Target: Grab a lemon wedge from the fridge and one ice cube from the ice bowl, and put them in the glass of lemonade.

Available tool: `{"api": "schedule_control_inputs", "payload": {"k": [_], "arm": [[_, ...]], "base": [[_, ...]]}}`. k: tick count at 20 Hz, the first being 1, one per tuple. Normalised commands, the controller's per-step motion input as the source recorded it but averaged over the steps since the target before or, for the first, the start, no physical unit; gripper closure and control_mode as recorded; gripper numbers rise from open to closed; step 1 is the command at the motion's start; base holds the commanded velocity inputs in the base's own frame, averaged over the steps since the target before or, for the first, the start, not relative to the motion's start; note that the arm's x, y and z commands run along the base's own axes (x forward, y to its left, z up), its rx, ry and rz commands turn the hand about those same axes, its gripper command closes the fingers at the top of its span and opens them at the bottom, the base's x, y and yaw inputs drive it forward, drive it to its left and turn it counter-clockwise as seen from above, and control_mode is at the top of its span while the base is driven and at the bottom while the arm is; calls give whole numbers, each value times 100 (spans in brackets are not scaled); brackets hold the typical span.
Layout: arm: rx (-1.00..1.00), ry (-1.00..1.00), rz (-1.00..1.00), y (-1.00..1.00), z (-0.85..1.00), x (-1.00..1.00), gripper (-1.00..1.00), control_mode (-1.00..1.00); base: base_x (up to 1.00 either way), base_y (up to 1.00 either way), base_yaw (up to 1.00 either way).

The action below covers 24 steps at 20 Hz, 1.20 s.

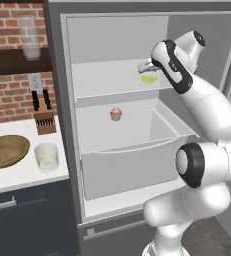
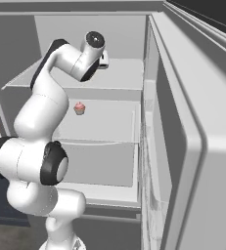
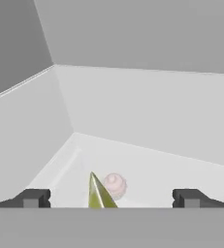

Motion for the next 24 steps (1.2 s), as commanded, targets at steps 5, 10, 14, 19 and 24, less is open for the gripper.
{"api": "schedule_control_inputs", "payload": {"k": [5, 10, 14, 19, 24], "arm": [[0, 9, 0, -18, 0, 35, -100, -100], [0, 6, 6, -12, -10, 0, -100, -100], [0, 0, 13, 0, 0, -30, -100, -100], [0, 0, 16, 0, -9, -11, -100, -100], [-1, 0, 16, 0, -15, 0, -100, -100]], "base": [[0, 0, 0], [0, 0, 0], [0, 0, 0], [0, 0, 0], [0, 0, 0]]}}
